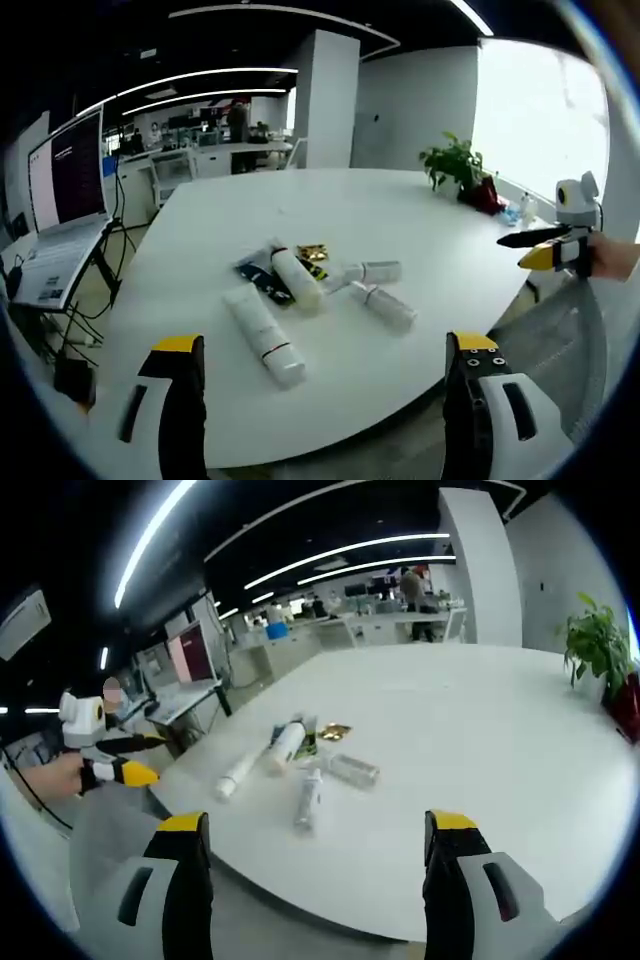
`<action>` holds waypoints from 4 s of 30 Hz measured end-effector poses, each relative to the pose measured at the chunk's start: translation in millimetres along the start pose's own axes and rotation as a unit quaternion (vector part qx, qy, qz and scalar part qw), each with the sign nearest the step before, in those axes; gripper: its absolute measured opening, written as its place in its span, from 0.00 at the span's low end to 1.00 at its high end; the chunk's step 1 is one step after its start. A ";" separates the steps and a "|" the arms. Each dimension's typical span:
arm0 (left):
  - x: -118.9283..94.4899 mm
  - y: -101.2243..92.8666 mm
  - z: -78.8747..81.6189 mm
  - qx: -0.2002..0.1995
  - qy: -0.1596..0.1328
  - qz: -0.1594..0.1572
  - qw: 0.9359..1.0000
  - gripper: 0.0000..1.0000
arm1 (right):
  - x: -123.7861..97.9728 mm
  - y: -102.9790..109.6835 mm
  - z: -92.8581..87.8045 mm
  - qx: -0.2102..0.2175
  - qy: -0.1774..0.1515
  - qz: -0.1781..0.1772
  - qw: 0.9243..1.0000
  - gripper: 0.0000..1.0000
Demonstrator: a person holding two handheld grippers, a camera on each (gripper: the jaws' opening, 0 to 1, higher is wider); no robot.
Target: Arrange the skincare products in the storage area until every visible bottle or jar stands upright without overlapping.
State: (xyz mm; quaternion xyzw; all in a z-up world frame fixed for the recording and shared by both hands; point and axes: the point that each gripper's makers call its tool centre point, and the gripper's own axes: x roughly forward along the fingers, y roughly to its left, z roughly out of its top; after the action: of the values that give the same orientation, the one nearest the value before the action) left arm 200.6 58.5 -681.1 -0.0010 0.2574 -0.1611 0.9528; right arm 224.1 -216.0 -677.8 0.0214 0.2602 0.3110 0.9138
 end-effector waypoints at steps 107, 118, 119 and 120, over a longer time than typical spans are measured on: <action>5.3 4.3 2.2 0.002 0.005 -0.007 1.000 0.87 | 45.9 7.0 46.0 -0.056 0.037 0.020 0.998 0.82; 1.8 -2.0 11.2 -0.017 -0.018 -0.026 0.999 0.86 | 54.7 18.0 86.8 -0.096 0.030 0.019 0.995 0.79; 1.8 -2.5 11.5 -0.018 -0.021 -0.030 0.999 0.85 | 55.9 19.3 90.0 -0.105 0.023 0.017 0.994 0.79; 1.7 -3.1 11.3 -0.018 -0.021 -0.032 0.999 0.85 | 56.9 21.4 95.7 -0.126 0.013 0.014 0.992 0.78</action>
State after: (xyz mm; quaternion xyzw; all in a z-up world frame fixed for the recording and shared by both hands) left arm 206.6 54.1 -671.9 -0.0301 0.2401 -0.1866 0.9522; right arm 297.2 -154.0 -617.1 -0.0948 0.2302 0.3542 0.9014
